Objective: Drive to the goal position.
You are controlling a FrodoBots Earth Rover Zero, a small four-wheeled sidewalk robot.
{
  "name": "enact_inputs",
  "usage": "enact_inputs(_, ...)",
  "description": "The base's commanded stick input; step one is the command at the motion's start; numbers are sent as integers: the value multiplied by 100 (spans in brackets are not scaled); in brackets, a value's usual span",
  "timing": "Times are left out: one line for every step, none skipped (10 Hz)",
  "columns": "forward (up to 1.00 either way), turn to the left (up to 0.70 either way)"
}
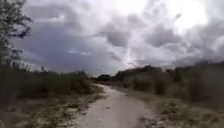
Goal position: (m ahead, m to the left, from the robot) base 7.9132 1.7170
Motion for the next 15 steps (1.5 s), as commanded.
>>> enact_inputs(85,0)
enact_inputs(85,0)
enact_inputs(85,0)
enact_inputs(85,0)
enact_inputs(85,0)
enact_inputs(85,0)
enact_inputs(85,0)
enact_inputs(85,0)
enact_inputs(85,0)
enact_inputs(85,0)
enact_inputs(85,0)
enact_inputs(85,0)
enact_inputs(85,0)
enact_inputs(85,0)
enact_inputs(85,0)
